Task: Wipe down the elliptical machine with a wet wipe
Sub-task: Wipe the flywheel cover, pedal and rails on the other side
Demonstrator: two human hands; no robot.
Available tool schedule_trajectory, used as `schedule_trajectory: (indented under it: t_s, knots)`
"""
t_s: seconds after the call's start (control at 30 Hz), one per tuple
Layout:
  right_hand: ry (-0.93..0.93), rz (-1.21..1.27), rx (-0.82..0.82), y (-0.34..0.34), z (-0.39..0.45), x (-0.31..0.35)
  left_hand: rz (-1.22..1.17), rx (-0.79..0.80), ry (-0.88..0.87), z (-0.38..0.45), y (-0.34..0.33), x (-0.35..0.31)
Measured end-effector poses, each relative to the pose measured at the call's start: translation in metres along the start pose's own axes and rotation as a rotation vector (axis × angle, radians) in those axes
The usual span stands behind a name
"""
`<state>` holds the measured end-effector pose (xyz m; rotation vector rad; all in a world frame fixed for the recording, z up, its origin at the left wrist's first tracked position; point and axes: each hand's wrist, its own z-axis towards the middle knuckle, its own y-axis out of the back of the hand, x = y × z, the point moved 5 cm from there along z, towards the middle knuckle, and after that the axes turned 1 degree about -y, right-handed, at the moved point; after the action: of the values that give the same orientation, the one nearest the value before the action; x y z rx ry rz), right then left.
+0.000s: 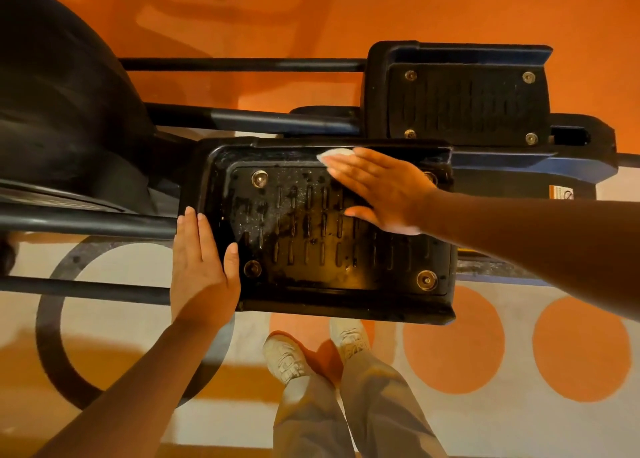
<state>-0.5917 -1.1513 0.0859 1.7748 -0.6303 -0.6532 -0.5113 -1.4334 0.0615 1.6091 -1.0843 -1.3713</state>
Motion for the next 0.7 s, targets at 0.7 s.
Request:
schedule_trajectory:
  t_s: [0.7]
  knots:
    - [-0.011,0.090,-0.031,0.016,0.102,0.067,-0.063,0.038,-0.089,0.001,0.001,0.017]
